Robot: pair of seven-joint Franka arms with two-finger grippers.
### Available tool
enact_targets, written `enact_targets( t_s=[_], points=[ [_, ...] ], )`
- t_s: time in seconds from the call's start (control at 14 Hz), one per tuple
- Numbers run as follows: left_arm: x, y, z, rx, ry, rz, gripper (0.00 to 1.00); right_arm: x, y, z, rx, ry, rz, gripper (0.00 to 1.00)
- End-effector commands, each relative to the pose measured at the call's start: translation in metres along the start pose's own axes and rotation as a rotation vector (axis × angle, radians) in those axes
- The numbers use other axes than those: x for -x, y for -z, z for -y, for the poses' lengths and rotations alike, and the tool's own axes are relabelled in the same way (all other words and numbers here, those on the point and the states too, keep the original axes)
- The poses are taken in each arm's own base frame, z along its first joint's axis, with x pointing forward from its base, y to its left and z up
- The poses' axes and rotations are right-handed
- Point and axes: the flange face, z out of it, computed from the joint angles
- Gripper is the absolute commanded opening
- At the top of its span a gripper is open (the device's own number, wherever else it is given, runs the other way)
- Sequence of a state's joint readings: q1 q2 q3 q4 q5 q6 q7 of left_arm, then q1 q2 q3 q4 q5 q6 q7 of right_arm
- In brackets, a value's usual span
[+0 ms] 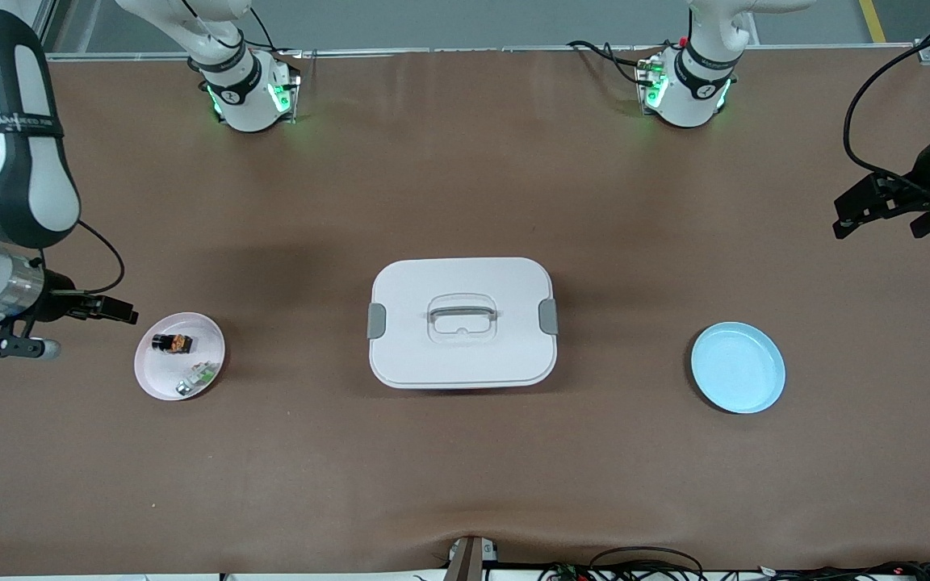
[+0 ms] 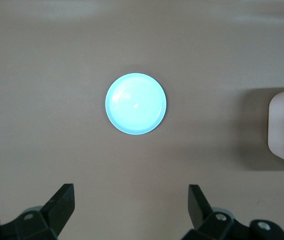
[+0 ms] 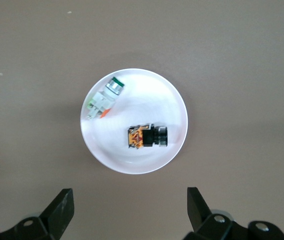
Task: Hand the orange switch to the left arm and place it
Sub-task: 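Move the right gripper over the white plate toward the orange switch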
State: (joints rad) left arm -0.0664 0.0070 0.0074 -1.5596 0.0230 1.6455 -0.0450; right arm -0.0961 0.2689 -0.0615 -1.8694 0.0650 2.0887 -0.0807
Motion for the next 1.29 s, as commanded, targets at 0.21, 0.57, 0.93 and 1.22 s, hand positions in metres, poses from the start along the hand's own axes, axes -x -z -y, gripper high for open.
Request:
enact_targets(
  t_s=[0.21,0.57,0.93,1.22],
  points=[
    [-0.001,0.003,0.002,0.010,0.007,0.006,1.00,0.015,-0.047,-0.003,0.033,0.021,-0.041,1.00],
    [-0.001,0.004,0.002,0.010,0.007,0.004,1.00,0.021,-0.103,-0.003,0.038,0.016,-0.028,1.00],
    [-0.001,0.003,0.002,0.010,0.007,0.006,1.00,0.016,-0.133,-0.005,0.044,0.013,-0.048,1.00],
    [-0.001,0.003,0.002,0.010,0.007,0.006,1.00,0.014,-0.144,-0.005,0.046,0.013,-0.054,1.00]
  ],
)
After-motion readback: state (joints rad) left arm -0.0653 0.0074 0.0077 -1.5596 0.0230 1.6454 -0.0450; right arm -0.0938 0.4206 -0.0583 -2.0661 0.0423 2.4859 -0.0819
